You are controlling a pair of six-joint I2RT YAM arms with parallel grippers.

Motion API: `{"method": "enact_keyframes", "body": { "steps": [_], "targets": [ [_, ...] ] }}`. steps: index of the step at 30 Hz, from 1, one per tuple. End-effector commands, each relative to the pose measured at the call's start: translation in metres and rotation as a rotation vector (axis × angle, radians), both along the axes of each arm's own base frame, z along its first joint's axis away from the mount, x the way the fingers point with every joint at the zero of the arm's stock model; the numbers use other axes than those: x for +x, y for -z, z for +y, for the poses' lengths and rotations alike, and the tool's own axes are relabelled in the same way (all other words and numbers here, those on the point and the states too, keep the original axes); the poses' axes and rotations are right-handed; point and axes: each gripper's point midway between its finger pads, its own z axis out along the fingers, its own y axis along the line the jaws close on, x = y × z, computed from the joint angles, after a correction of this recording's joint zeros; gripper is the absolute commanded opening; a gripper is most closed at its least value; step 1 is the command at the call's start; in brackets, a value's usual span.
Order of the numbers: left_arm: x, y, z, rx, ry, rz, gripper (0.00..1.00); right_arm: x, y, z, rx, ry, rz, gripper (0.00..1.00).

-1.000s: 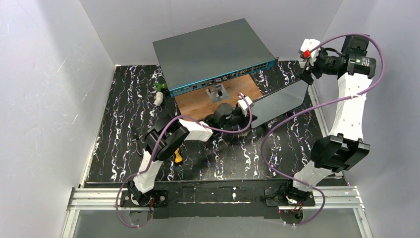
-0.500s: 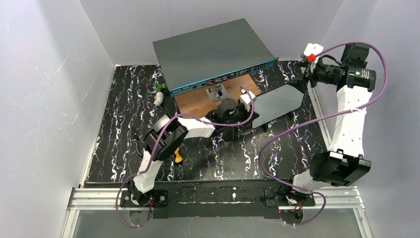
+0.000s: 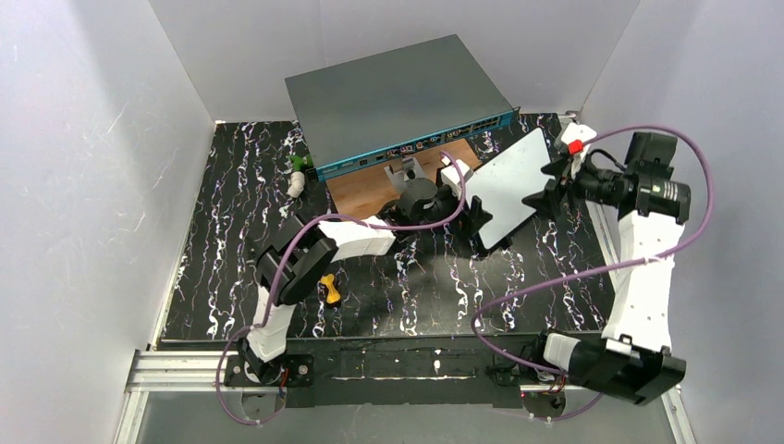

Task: Erase the whiteboard
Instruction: Place the whiteboard on the whiteboard stand, then reset both arms

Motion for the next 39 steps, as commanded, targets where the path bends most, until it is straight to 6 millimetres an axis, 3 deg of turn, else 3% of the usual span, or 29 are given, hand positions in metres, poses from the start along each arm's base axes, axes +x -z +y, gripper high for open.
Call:
{"method": "enact_keyframes", "body": {
  "steps": [1, 7, 12, 15, 19, 23, 24, 31, 35, 39],
  "targets": [
    [-0.005, -0.071, 0.017, -0.085, -0.045, -0.081, 0.94, -0.027, 0.006, 0.009, 0.06, 0.03, 0.035, 0.84],
    [-0.026, -0.065, 0.046, -0.05, -0.072, -0.057, 0.98, -0.053, 0.016, 0.012, 0.134, 0.132, 0.135, 0.85],
    [-0.07, -0.047, 0.087, 0.01, -0.054, -0.03, 0.98, -0.062, 0.039, 0.006, 0.246, 0.341, 0.351, 0.88],
    [-0.097, -0.029, 0.119, 0.074, -0.05, 0.018, 0.98, -0.071, 0.059, 0.007, 0.266, 0.36, 0.406, 0.88],
    [-0.122, -0.027, 0.162, 0.11, -0.087, 0.045, 0.98, -0.076, 0.069, 0.008, 0.319, 0.392, 0.387, 0.87],
    [-0.14, -0.034, 0.205, 0.126, -0.161, 0.076, 0.98, -0.071, 0.072, -0.009, 0.306, 0.539, 0.279, 0.88],
    [-0.144, -0.044, 0.216, 0.103, -0.185, 0.067, 0.98, -0.07, 0.072, -0.013, 0.304, 0.566, 0.258, 0.88],
    [-0.149, -0.074, 0.288, 0.078, -0.42, 0.077, 0.98, -0.075, 0.068, -0.006, 0.327, 0.537, 0.244, 0.87],
    [-0.142, -0.078, 0.324, 0.178, -0.559, 0.11, 0.98, -0.062, 0.054, -0.022, 0.409, 0.683, 0.219, 0.88],
    [-0.137, -0.075, 0.346, 0.255, -0.646, 0.187, 0.98, -0.057, 0.046, -0.032, 0.485, 0.794, 0.223, 0.88]
  ]
}}
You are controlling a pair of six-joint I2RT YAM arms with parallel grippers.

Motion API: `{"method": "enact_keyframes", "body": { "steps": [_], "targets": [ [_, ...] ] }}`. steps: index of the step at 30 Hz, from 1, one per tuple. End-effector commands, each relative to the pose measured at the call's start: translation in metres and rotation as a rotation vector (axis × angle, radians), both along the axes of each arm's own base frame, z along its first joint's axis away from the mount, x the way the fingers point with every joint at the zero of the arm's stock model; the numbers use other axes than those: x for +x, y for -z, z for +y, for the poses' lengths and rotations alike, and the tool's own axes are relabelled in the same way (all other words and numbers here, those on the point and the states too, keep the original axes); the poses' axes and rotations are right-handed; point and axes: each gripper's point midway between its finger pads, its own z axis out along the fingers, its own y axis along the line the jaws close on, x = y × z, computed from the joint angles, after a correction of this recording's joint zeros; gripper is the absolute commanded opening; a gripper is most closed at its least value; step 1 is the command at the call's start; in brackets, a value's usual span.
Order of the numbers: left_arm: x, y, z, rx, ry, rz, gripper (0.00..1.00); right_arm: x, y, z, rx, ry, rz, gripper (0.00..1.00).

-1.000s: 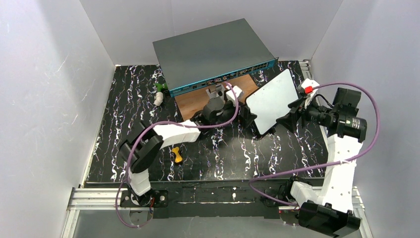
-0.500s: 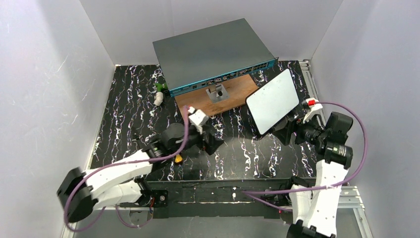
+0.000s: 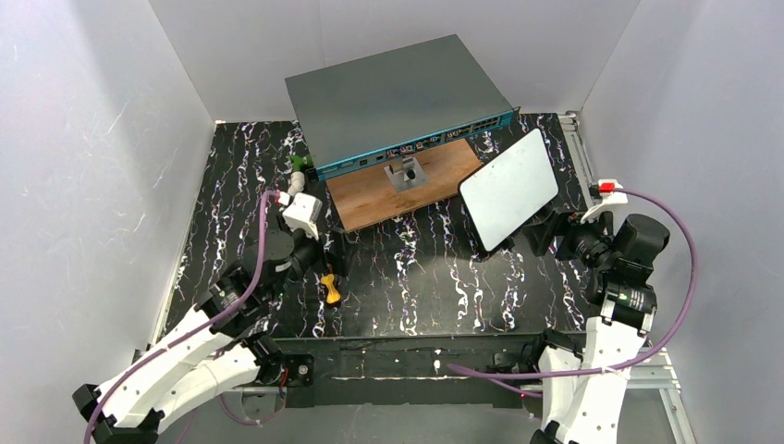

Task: Erase the whiteboard
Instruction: Reset both arms

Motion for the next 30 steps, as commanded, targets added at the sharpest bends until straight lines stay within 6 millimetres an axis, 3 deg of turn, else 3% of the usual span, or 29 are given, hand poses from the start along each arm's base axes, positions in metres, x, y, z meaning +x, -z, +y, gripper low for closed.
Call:
{"method": "enact_keyframes", "body": {
  "steps": [1, 13, 22, 30],
  "targets": [
    [-0.001, 0.019, 0.039, 0.135, -0.141, 0.141, 0.98, 0.012, -0.019, -0.015, 0.065, 0.15, -0.044, 0.88],
    [-0.029, 0.016, 0.077, 0.086, -0.201, 0.109, 0.98, 0.017, -0.014, -0.016, 0.053, 0.132, -0.042, 0.88],
    [-0.033, 0.023, 0.076, 0.081, -0.182, 0.123, 0.98, 0.017, -0.004, -0.019, 0.049, 0.142, -0.009, 0.89],
    [-0.037, 0.023, 0.081, 0.037, -0.206, 0.112, 0.98, 0.017, -0.004, -0.003, 0.107, 0.05, -0.013, 0.89]
  ]
}}
